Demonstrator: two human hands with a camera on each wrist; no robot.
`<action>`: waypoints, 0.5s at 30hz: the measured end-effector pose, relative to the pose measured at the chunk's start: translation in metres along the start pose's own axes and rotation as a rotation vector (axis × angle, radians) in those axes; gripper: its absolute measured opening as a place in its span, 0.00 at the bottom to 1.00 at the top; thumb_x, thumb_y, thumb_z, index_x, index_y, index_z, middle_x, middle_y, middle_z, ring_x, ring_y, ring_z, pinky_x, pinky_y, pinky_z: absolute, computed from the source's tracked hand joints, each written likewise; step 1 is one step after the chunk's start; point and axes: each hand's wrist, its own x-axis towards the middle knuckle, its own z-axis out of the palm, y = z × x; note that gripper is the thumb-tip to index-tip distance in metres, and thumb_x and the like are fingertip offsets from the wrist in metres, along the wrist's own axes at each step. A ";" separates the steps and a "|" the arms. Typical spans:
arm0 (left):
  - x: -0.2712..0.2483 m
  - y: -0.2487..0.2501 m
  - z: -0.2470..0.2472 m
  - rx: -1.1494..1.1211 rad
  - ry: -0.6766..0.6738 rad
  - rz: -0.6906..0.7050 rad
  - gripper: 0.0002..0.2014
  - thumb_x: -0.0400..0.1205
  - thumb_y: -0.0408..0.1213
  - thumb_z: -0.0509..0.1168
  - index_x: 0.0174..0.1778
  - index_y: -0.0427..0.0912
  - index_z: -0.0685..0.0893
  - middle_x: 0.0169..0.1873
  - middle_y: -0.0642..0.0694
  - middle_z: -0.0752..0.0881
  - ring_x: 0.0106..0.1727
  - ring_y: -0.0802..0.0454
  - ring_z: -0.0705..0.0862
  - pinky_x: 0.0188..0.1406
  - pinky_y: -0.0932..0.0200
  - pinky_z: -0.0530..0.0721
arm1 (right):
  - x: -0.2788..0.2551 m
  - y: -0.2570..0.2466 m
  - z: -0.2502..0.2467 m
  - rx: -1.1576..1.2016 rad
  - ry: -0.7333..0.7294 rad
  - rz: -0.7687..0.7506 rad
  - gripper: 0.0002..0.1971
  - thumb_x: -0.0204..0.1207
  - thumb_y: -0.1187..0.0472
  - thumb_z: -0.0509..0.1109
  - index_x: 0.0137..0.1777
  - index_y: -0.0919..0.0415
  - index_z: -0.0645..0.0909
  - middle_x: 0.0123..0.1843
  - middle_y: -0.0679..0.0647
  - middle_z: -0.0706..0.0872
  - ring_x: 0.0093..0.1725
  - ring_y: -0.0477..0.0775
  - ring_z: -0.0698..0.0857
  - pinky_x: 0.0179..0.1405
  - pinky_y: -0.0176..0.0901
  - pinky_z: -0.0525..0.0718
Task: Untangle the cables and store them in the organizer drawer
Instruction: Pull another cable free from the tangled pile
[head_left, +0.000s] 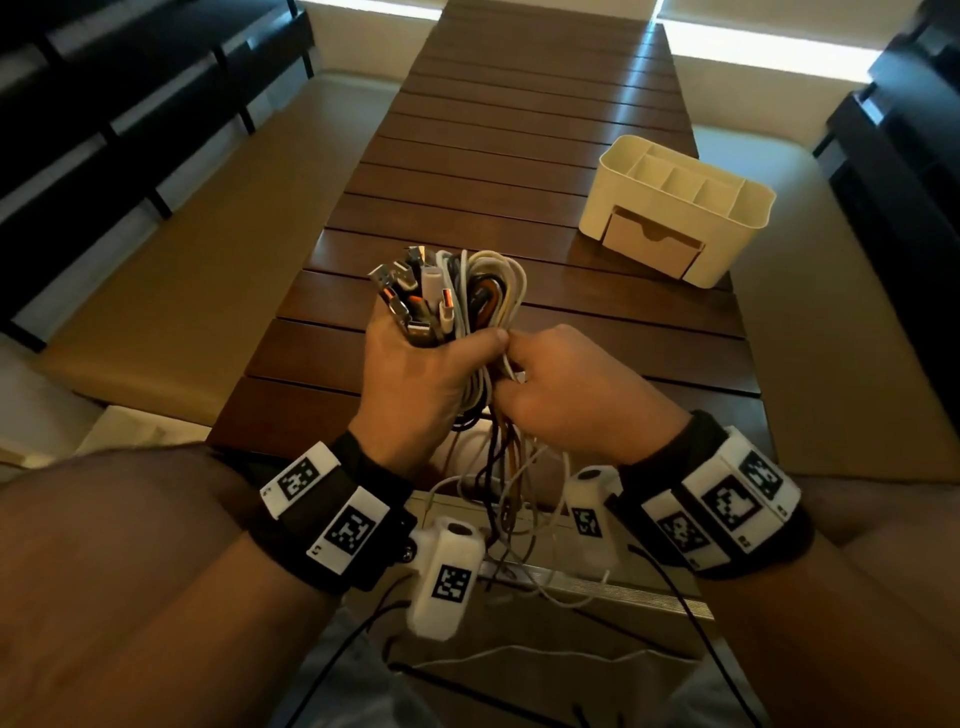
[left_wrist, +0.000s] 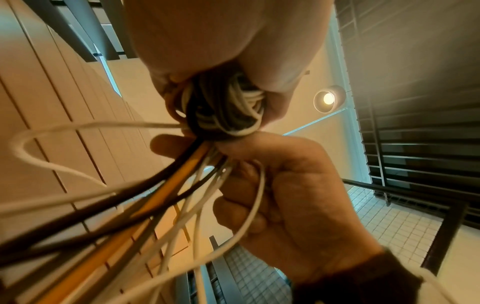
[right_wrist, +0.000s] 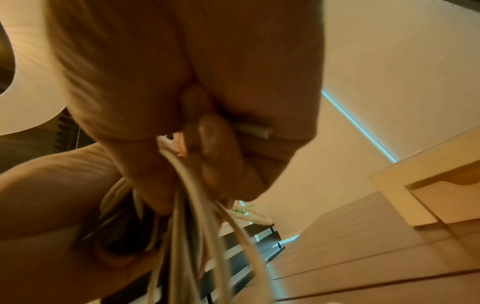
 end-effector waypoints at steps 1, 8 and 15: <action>0.002 0.001 -0.002 -0.022 0.021 -0.009 0.17 0.74 0.14 0.70 0.58 0.30 0.85 0.48 0.40 0.91 0.51 0.42 0.91 0.49 0.51 0.89 | -0.002 0.001 -0.002 0.062 -0.011 -0.009 0.02 0.78 0.58 0.69 0.48 0.54 0.81 0.33 0.49 0.82 0.26 0.43 0.79 0.28 0.38 0.77; 0.015 -0.003 -0.021 -0.258 0.082 -0.299 0.11 0.72 0.27 0.69 0.49 0.30 0.85 0.35 0.39 0.89 0.36 0.45 0.88 0.40 0.48 0.88 | 0.001 0.021 -0.009 0.413 0.067 -0.027 0.14 0.86 0.60 0.60 0.61 0.57 0.87 0.42 0.46 0.91 0.19 0.43 0.70 0.22 0.38 0.71; 0.016 -0.004 -0.027 -0.304 0.047 -0.362 0.08 0.76 0.26 0.67 0.50 0.30 0.83 0.34 0.40 0.86 0.33 0.49 0.87 0.31 0.56 0.86 | 0.000 0.024 -0.016 0.743 0.265 0.097 0.18 0.81 0.44 0.66 0.50 0.60 0.87 0.46 0.52 0.92 0.20 0.47 0.67 0.20 0.42 0.64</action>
